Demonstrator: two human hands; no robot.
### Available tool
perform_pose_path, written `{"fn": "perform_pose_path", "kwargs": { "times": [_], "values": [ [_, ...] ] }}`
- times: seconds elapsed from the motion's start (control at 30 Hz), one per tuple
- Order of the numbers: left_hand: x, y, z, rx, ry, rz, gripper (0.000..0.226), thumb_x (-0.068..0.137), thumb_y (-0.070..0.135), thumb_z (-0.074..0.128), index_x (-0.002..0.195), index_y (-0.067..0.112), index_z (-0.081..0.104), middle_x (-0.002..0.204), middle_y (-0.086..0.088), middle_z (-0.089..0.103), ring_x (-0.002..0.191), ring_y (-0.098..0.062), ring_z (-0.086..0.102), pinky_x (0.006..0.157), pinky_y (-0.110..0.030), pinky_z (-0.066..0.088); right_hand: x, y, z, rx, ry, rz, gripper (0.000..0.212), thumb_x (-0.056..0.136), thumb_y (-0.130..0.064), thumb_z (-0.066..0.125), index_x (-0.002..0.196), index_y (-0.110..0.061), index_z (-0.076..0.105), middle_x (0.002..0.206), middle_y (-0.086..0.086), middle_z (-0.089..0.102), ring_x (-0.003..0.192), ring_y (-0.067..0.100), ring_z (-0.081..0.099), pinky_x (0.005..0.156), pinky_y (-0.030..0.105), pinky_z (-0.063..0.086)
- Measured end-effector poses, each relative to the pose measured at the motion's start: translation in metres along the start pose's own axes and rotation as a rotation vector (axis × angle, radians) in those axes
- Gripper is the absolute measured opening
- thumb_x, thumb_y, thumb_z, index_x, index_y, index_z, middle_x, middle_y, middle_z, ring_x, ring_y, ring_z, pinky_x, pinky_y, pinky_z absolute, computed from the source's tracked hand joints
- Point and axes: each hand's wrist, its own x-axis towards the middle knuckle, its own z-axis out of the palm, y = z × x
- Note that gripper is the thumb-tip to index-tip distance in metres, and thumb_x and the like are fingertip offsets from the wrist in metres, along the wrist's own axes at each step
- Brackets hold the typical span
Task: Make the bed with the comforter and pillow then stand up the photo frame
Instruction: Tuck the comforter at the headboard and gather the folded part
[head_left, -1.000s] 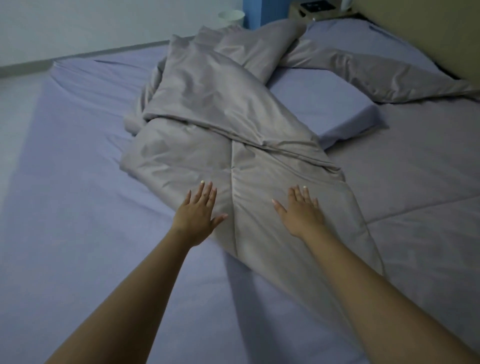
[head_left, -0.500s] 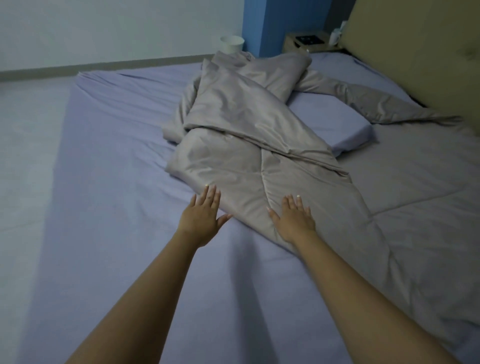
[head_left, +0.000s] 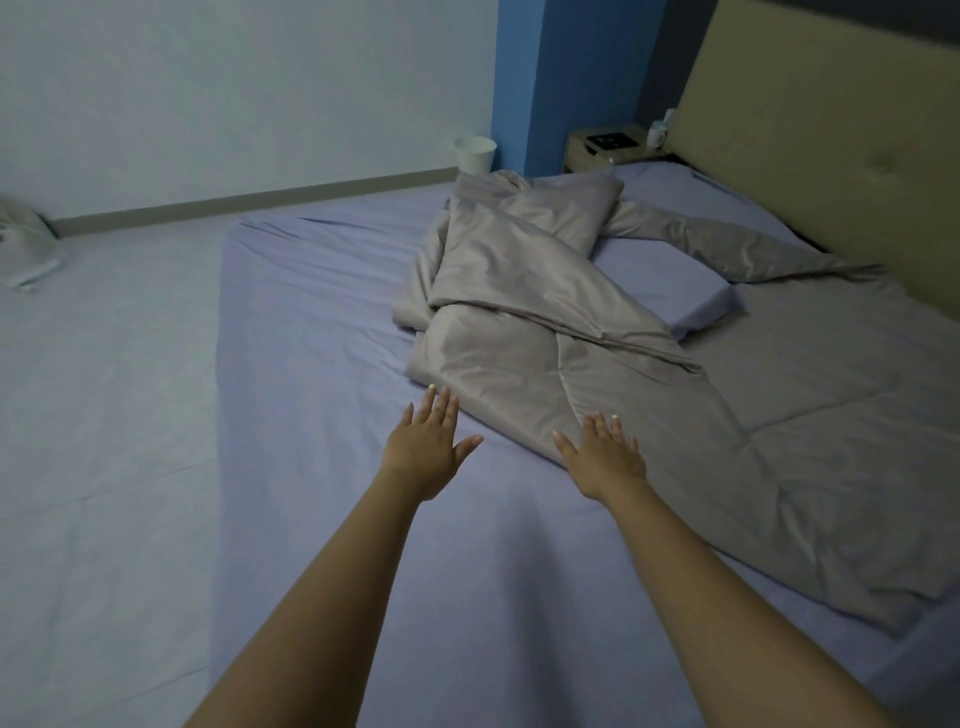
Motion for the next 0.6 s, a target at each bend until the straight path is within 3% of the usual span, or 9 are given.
{"fn": "perform_pose_path", "kwargs": {
  "times": [0.6],
  "values": [
    [-0.114, -0.161, -0.042, 0.074, -0.023, 0.17, 0.07, 0.101, 0.053, 0.011, 0.154, 0.009, -0.003, 0.162, -0.007, -0.007, 0.149, -0.021, -0.01, 0.121, -0.037, 0.002, -0.153, -0.153, 0.022, 0.067, 0.049, 0.15, 0.078, 0.096, -0.062, 0.012, 0.154, -0.01, 0.002, 0.162, 0.002, -0.003, 0.149, 0.022, -0.006, 0.121, 0.039, -0.001]
  ]
}}
